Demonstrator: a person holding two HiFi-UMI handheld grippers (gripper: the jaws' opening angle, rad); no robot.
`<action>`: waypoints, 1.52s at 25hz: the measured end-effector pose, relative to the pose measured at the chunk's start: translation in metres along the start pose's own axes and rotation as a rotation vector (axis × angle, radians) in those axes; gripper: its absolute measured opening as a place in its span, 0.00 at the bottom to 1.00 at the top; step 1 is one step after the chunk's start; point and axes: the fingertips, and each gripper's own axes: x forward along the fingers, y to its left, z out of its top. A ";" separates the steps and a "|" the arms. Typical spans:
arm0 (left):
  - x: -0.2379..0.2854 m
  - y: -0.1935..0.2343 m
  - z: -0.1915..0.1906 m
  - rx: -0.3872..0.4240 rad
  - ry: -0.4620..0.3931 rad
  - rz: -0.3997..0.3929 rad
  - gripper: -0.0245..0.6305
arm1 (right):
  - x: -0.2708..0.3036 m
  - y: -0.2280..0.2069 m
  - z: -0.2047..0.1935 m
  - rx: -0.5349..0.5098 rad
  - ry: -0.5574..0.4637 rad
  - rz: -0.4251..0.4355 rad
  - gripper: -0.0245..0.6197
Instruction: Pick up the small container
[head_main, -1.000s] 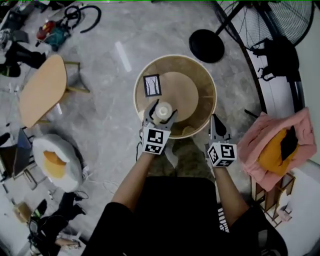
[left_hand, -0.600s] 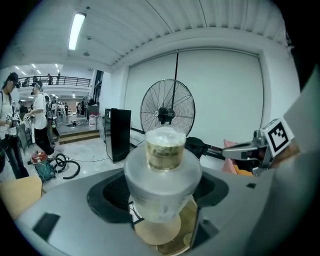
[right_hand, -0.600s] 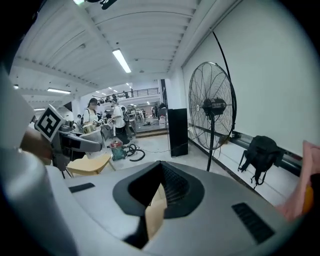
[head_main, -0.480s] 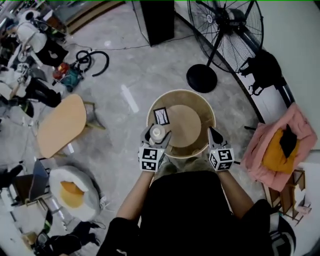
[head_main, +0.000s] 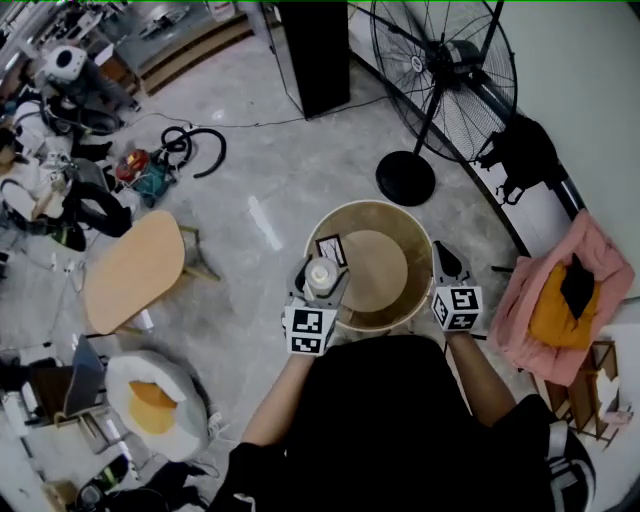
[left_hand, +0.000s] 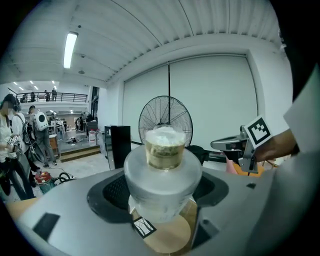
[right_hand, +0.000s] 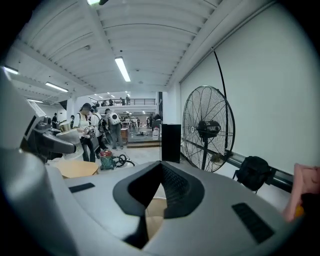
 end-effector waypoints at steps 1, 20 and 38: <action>-0.002 0.003 0.002 0.000 -0.005 0.004 0.57 | 0.000 -0.001 0.001 0.014 0.004 -0.008 0.06; -0.003 0.046 -0.002 -0.023 -0.012 0.031 0.57 | -0.013 0.012 0.018 -0.052 -0.035 -0.093 0.06; -0.006 0.039 -0.006 -0.017 -0.021 0.007 0.57 | -0.030 0.029 0.007 -0.036 -0.034 -0.097 0.06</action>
